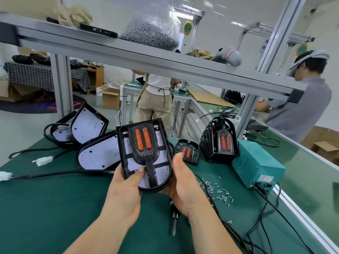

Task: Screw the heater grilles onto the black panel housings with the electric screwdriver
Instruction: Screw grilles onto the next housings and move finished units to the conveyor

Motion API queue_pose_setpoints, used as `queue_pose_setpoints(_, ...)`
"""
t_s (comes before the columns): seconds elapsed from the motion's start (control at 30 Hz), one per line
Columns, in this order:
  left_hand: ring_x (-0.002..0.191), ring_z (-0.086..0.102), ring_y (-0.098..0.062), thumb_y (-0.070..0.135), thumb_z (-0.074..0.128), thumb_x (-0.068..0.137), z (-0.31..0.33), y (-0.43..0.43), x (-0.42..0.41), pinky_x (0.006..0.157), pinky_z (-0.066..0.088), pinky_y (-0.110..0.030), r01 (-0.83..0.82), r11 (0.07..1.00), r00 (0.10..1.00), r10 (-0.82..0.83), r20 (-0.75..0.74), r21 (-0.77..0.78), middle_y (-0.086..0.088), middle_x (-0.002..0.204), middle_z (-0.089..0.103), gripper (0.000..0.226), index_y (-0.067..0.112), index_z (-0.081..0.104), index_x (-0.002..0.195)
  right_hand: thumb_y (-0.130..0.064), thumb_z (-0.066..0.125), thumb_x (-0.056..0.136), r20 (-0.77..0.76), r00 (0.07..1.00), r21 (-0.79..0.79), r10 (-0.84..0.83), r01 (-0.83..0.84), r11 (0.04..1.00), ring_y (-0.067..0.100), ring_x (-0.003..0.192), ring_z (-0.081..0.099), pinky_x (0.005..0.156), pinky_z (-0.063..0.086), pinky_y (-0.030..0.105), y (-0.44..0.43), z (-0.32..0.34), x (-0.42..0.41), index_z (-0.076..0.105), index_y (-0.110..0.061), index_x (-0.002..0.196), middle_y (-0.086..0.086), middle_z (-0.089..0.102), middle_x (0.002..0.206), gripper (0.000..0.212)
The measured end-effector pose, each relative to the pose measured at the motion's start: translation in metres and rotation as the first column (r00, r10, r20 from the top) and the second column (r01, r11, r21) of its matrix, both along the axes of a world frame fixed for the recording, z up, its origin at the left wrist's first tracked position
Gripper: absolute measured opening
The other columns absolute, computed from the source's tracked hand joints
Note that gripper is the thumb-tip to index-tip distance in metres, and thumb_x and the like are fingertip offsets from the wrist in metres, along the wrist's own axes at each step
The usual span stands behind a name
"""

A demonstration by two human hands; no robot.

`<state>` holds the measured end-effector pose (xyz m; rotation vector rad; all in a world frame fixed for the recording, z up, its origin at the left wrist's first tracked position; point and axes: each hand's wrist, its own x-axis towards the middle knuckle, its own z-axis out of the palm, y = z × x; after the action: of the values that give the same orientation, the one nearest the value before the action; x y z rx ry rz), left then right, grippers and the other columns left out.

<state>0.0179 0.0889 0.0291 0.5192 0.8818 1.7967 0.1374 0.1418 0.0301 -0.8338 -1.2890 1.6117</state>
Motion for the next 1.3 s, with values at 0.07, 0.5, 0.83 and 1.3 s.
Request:
queue_pose_setpoints(0.07,0.104,0.071,-0.029,-0.005,0.051,0.096,-0.003,0.002,-0.001,0.087,0.055,-0.038,0.026,1.000,0.996,-0.026,-0.082,0.006,-0.014,0.113,0.073,0.029,0.007,0.063,0.119,-0.040,0.073,0.080,0.002,0.998,0.051,-0.060,0.060,0.997,0.035,0.113,0.067,0.100,0.051,0.051,0.002,-0.007,-0.004,0.061,-0.013,0.122,0.011,0.072,0.117,0.052)
queue_pose_setpoints(0.5,0.100,0.063,-0.021,0.011,0.050,0.102,0.010,0.013,-0.114,0.104,0.046,-0.037,-0.389,0.921,0.903,0.384,0.193,-0.011,-0.007,0.100,0.064,0.010,0.017,0.055,0.097,-0.007,0.064,0.074,0.041,0.980,0.100,-0.193,0.188,0.977,0.022,0.085,0.071,0.078,0.059,0.037,0.009,-0.010,0.005,0.065,-0.010,0.105,0.009,0.076,0.099,0.032)
queue_pose_setpoints(0.83,0.042,0.037,-0.003,0.027,0.038,0.107,0.015,0.013,-0.105,0.045,0.040,-0.014,-0.360,0.930,0.929,0.349,-0.124,-0.081,0.005,0.063,0.042,0.024,0.027,0.061,0.101,0.010,0.052,0.092,-0.208,0.967,0.021,-0.145,0.153,0.988,0.026,0.083,0.070,0.084,0.057,0.043,0.006,-0.001,0.013,0.063,-0.003,0.113,0.013,0.074,0.101,0.027)
queue_pose_setpoints(1.3,0.112,0.064,0.002,-0.001,0.058,0.084,0.007,0.004,-0.088,0.102,0.048,-0.034,0.184,0.973,0.397,-0.205,-0.895,-0.141,0.020,0.108,0.073,0.040,0.031,0.078,0.099,0.008,0.061,0.088,-0.075,0.995,0.117,0.064,-0.055,0.992,0.015,0.086,0.070,0.085,0.057,0.031,-0.010,0.004,0.000,0.064,-0.014,0.110,0.002,0.076,0.098,0.031)
